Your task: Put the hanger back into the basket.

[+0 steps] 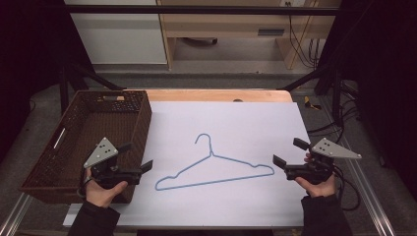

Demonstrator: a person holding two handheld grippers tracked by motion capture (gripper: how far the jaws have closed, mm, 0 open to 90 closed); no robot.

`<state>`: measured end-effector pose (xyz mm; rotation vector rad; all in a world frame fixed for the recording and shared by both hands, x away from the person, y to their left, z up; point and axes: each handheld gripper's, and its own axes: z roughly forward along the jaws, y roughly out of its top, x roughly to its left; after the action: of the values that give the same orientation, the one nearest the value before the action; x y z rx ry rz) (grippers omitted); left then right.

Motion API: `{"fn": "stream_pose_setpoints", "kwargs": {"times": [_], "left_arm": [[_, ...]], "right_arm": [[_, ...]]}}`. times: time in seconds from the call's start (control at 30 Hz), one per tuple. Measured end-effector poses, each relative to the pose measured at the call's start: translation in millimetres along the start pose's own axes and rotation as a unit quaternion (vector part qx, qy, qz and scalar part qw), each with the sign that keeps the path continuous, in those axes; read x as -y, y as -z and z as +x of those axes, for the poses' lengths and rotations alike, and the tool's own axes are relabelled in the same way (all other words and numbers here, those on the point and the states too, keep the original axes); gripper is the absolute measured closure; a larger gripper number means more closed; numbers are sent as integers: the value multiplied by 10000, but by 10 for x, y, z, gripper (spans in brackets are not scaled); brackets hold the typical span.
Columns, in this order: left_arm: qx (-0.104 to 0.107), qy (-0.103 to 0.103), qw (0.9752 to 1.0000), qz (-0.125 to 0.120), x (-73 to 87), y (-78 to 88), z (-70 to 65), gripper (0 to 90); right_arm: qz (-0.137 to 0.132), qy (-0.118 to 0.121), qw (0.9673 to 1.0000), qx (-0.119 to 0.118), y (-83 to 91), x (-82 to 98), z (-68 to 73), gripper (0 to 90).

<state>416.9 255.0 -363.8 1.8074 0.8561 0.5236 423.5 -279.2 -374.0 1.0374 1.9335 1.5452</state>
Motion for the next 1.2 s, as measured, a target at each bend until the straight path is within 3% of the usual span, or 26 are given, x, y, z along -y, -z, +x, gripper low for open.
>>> {"fn": "stream_pose_setpoints", "kwargs": {"times": [0.7,0.83,1.2], "left_arm": [[249,-206,9988,365,-53,-203,-232,56],[344,-261,9977,529,-67,-295,-287,63],[594,-512,9910,1085,-152,-572,-393,92]], "right_arm": [[209,118,9997,21,-52,-19,69,13],[252,138,9996,15,-68,-15,79,13],[365,168,9992,-13,-133,4,123,14]]}}
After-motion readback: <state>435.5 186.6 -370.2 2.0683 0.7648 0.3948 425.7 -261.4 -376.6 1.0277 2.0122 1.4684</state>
